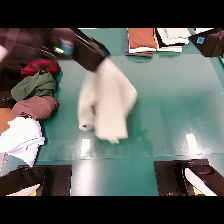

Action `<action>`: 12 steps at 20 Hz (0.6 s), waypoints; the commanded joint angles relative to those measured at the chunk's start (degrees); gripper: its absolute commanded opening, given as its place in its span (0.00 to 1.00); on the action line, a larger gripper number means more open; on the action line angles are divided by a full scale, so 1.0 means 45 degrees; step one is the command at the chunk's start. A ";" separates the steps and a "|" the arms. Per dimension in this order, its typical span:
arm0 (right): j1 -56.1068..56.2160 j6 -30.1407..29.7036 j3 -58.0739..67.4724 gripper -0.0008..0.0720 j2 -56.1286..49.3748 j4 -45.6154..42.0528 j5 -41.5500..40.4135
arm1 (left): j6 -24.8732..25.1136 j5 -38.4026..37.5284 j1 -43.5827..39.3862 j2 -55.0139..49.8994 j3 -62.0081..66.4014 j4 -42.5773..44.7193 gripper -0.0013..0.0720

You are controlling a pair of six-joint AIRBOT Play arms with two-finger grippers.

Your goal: Fold the shirts.

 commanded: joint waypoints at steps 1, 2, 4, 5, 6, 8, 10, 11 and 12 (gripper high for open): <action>-0.0126 0.0112 0.1472 0.03 -0.0835 -0.0005 0.1715 | -0.0039 0.0602 -0.0151 -0.0729 0.0015 0.0879 0.86; -0.0126 0.0112 0.1719 0.03 -0.1015 -0.0015 0.2055 | -0.0476 0.0495 0.0476 -0.0729 0.0015 0.1297 0.86; -0.0126 0.0112 0.1962 0.03 -0.1258 -0.0005 0.2497 | -0.1137 -0.0146 0.2336 -0.0743 -0.0238 0.1423 0.86; -0.0126 0.0112 0.1957 0.03 -0.1326 -0.0015 0.2584 | -0.1530 -0.0384 0.3322 -0.0748 -0.0719 0.1277 0.86; -0.0126 0.0112 0.1943 0.03 -0.1394 0.0000 0.2613 | -0.1681 -0.0554 0.4167 -0.0743 -0.1375 0.0942 0.86; -0.0126 0.0112 0.1928 0.03 -0.1515 -0.0005 0.2647 | -0.1603 -0.0656 0.5532 -0.0743 -0.3259 -0.0223 0.86; -0.0126 0.0112 0.1792 0.03 -0.1525 0.0010 0.2623 | -0.1413 -0.0204 0.6237 -0.0748 -0.5557 -0.1345 0.86; -0.0126 0.0112 0.1681 0.03 -0.1525 0.0010 0.2628 | -0.1413 0.0267 0.6343 -0.0748 -0.6756 -0.1763 0.86; -0.0126 0.0112 0.1549 0.03 -0.1525 0.0019 0.2628 | -0.1409 0.0743 0.6343 -0.0763 -0.7781 -0.2055 0.86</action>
